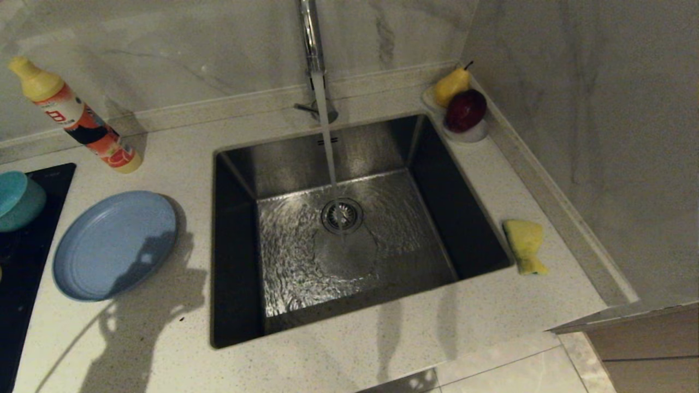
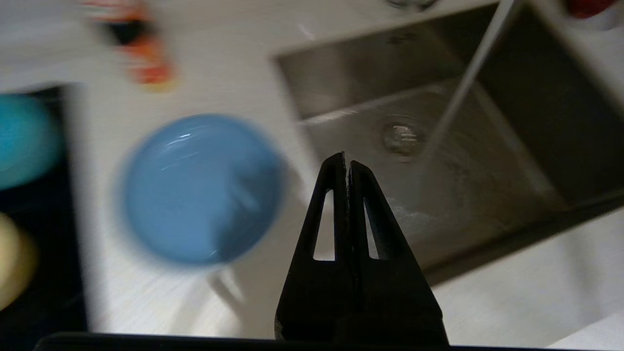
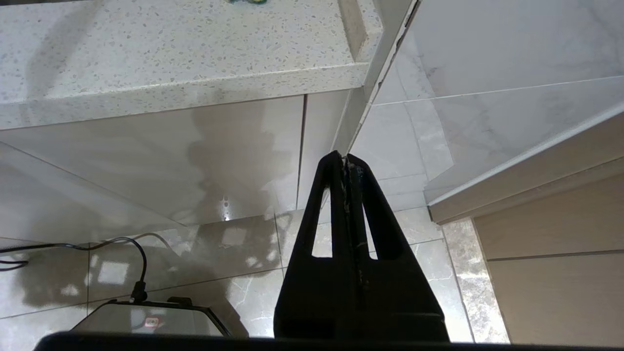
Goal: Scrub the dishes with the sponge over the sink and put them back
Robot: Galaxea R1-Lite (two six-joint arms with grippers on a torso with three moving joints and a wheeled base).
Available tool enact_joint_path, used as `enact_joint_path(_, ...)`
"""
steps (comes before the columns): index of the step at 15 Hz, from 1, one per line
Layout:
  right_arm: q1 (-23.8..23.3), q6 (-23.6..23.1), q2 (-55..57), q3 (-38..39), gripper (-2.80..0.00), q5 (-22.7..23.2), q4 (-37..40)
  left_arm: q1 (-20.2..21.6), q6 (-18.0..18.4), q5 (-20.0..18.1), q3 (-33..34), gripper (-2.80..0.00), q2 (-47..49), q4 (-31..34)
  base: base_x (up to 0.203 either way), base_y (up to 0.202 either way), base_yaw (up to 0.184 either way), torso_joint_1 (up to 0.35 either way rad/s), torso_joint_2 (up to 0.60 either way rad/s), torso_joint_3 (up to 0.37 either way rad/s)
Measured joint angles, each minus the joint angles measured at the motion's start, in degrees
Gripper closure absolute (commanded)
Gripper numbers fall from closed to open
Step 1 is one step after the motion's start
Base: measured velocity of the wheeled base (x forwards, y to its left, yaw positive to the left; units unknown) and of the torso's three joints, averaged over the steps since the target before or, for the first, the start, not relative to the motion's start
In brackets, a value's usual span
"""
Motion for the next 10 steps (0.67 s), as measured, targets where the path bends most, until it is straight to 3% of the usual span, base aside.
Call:
enact_joint_path(3,0.0,0.0,0.0,0.0,0.00,0.0,0.0,-0.9,-8.1,-5.1,-19.9,0.00,21.1,2.0,0.000,0.000,0.000,0.000,0.00,0.000)
enact_joint_path(7,0.0,0.0,0.0,0.0,0.00,0.0,-0.1,-4.6,-22.2,-12.1,-48.5,0.00,46.0,11.4,0.000,0.000,0.000,0.000,0.00,0.000)
enact_joint_path(10,0.0,0.0,0.0,0.0,0.00,0.0,0.0,-7.8,-31.5,-16.8,-58.9,0.00,59.0,15.7,0.000,0.000,0.000,0.000,0.00,0.000)
